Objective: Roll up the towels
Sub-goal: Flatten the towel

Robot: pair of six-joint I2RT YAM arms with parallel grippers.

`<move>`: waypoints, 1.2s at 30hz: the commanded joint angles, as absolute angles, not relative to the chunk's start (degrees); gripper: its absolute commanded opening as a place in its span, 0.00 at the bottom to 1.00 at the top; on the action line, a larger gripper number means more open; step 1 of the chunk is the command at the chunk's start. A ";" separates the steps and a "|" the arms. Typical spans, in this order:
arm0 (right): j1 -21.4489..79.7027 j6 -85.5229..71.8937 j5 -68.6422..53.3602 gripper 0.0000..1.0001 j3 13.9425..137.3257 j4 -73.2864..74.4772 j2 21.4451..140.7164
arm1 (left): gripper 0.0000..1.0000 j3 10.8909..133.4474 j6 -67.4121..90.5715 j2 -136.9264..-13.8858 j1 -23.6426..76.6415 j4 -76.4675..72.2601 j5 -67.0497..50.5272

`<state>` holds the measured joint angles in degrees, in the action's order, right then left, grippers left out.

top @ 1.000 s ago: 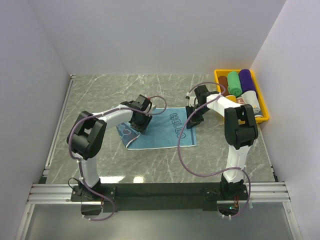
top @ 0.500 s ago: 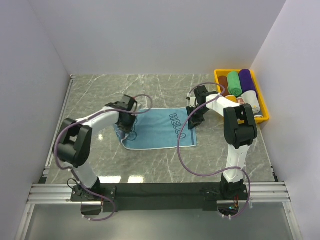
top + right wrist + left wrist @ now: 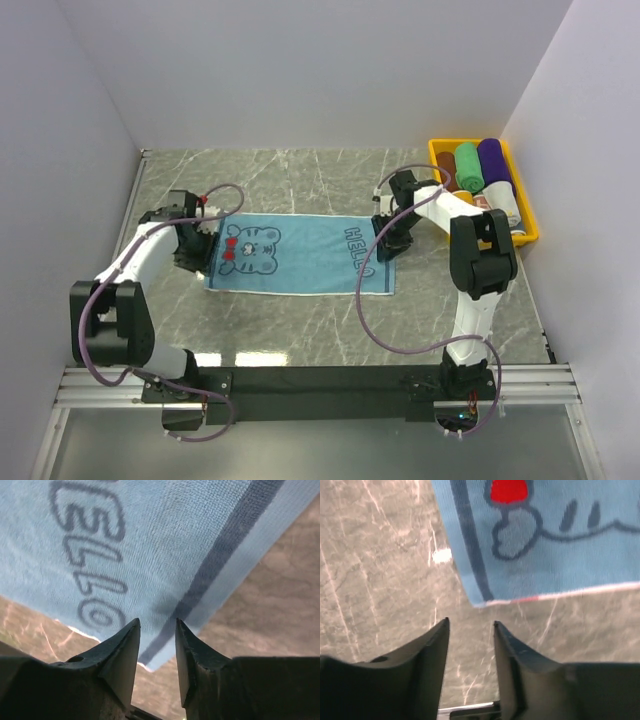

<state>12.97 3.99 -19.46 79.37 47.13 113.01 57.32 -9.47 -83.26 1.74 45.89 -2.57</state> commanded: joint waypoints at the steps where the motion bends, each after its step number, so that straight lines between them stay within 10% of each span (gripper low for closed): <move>1: 12.92 8.34 -19.07 0.42 82.53 51.93 107.58 | 0.48 58.09 -15.12 -77.97 -1.22 49.31 -7.21; 7: 13.88 12.56 -21.18 0.38 81.39 56.85 105.12 | 0.47 63.45 -15.74 -80.05 -2.20 48.25 -14.31; 13: 16.70 13.54 -19.96 0.32 76.03 56.70 105.90 | 0.14 67.41 -16.08 -89.11 -2.11 46.50 -18.98; 36: 5.71 10.11 -16.34 0.46 110.29 54.58 126.03 | 0.35 108.01 -14.06 -123.04 -5.10 44.82 -24.35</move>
